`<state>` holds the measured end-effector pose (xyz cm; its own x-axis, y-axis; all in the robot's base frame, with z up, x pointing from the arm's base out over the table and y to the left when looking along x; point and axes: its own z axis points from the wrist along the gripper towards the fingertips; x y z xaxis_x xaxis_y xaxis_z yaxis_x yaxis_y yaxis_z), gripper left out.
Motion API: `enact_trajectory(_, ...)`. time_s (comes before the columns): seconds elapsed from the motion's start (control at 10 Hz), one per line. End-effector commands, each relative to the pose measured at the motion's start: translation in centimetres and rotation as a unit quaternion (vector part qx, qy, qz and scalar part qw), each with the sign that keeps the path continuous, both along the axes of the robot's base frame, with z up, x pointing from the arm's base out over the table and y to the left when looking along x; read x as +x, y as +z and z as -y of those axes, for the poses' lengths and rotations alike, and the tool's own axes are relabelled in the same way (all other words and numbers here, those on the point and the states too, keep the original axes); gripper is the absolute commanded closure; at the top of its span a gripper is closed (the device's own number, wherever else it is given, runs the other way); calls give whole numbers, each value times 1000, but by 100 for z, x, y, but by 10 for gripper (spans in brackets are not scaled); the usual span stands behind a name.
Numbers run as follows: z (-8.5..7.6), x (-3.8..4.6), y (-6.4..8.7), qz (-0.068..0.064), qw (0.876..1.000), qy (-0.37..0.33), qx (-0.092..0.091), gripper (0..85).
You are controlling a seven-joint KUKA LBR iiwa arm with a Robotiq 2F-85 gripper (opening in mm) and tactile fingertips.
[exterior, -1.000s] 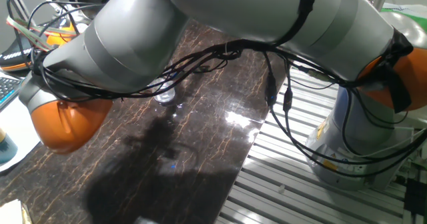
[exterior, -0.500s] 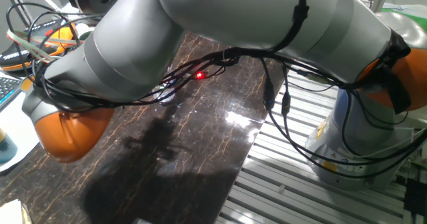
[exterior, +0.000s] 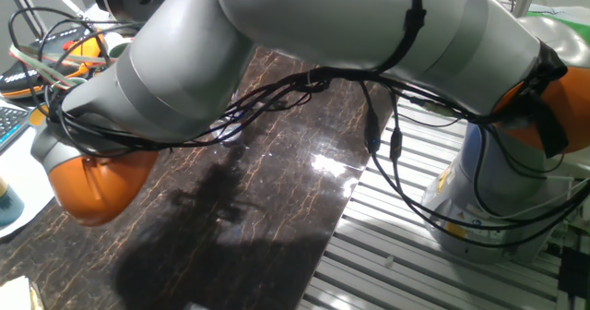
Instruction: Pour the water from one cup into another empty cup
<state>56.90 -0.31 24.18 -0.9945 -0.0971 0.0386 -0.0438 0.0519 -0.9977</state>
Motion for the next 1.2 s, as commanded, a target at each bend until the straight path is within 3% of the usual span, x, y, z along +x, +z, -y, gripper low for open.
enact_trajectory(0.0,-1,-1,0,-1,1000,0,-2,843)
enact_trajectory(0.3,-5,-3,-2,-1,1000,1,-20,843)
enact_trajectory(1.1,-15,-9,-5,-4,999,-1,-35,843)
